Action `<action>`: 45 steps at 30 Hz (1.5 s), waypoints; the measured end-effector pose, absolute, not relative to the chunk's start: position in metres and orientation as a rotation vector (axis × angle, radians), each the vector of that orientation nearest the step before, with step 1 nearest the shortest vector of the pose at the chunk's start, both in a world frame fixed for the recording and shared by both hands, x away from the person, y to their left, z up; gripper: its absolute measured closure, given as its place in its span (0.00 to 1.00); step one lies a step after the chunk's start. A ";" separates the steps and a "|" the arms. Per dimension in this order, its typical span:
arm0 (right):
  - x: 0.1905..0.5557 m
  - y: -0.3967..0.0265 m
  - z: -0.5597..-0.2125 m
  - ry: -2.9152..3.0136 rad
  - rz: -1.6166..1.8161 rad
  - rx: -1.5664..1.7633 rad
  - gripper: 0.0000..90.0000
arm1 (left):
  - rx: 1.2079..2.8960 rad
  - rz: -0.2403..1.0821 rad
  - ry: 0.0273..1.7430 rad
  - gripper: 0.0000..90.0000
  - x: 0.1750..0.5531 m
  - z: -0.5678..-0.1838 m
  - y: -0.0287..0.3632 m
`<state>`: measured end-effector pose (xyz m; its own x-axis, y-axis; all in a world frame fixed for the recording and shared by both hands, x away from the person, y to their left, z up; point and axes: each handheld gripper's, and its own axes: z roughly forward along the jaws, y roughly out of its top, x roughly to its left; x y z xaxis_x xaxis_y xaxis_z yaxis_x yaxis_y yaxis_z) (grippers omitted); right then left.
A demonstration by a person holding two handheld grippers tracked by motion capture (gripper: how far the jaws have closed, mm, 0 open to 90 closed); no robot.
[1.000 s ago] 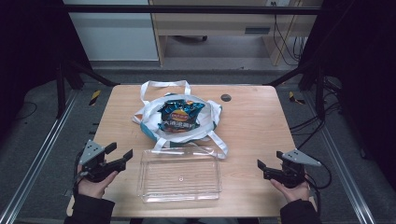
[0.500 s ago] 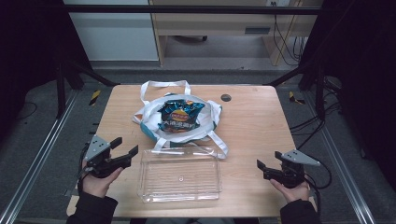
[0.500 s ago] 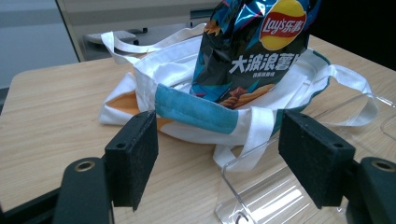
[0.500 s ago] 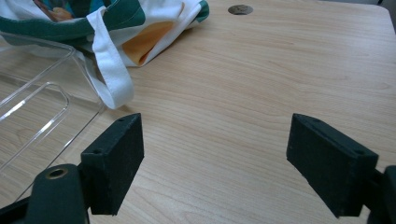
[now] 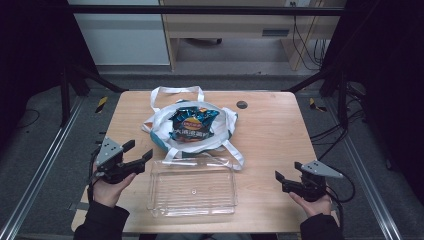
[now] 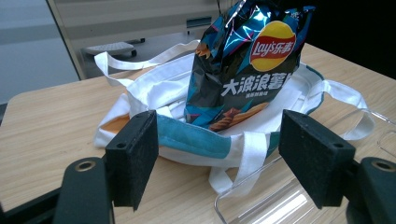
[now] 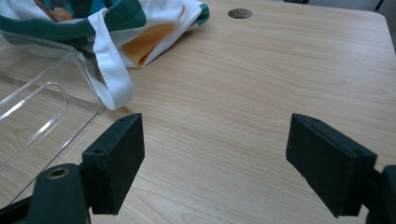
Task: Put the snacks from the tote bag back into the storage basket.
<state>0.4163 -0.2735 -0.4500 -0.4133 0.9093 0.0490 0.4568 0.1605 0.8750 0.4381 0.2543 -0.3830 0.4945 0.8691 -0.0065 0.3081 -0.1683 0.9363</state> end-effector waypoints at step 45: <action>0.413 -0.270 -0.449 1.901 1.210 1.237 0.20 | 1.724 0.694 0.929 0.34 0.467 -0.362 0.214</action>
